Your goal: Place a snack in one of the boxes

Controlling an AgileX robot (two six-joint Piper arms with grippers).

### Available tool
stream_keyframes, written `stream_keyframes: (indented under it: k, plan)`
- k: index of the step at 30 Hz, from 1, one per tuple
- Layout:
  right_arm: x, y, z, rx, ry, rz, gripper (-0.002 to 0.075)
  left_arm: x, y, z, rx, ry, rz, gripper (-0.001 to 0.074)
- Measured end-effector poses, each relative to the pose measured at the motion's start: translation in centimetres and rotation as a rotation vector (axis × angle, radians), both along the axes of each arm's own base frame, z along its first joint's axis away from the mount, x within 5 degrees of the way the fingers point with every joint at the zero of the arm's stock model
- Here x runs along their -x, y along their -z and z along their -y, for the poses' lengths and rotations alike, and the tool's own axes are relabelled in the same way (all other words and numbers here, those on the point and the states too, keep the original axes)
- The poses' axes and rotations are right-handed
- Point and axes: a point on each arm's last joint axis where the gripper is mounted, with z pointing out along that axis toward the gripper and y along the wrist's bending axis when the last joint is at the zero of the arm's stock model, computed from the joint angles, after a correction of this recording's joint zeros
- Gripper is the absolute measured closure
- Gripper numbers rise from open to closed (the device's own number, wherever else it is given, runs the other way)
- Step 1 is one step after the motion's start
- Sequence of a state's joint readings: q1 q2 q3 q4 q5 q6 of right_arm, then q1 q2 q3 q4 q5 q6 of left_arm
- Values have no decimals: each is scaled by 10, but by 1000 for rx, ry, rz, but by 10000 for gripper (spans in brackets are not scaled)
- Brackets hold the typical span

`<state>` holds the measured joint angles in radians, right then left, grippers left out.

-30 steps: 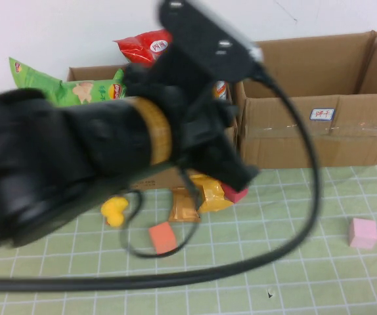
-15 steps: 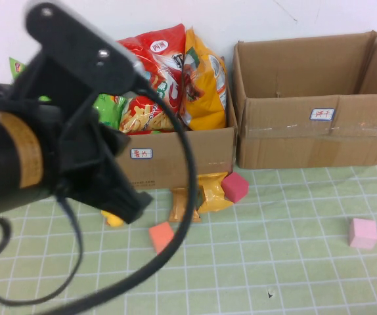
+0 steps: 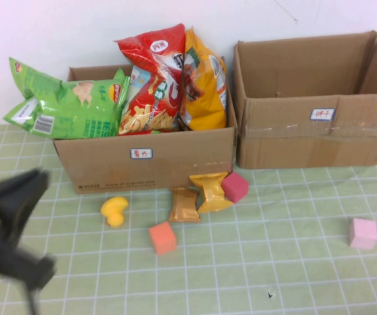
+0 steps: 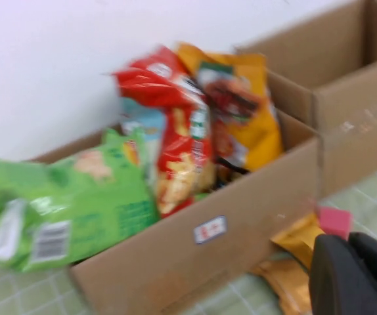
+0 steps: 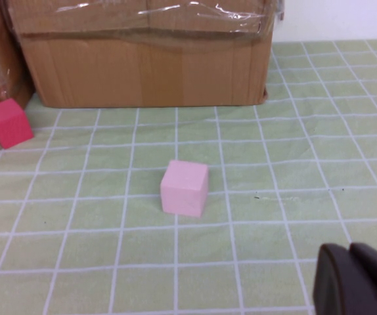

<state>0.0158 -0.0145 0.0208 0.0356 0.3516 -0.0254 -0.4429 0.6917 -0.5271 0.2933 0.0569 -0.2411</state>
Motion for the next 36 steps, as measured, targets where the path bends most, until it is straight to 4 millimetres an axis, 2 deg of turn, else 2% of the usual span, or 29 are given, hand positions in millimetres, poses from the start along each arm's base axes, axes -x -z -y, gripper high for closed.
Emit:
stream_keyframes:
  k: [7,13,17,22,36]
  plan:
    - [0,0,0,0,0,0,728,45,62,-40,96,-190,116,736]
    - [0,0,0,0,0,0,728,70,95,-58,54,-362,228,736]
    - [0,0,0,0,0,0,728,78,109,-63,20,-446,235,736]
    - [0,0,0,0,0,0,728,79,125,-67,-11,-508,126,736]
    - [0,0,0,-8,3,0,728,82,143,-66,-56,-505,-84,738]
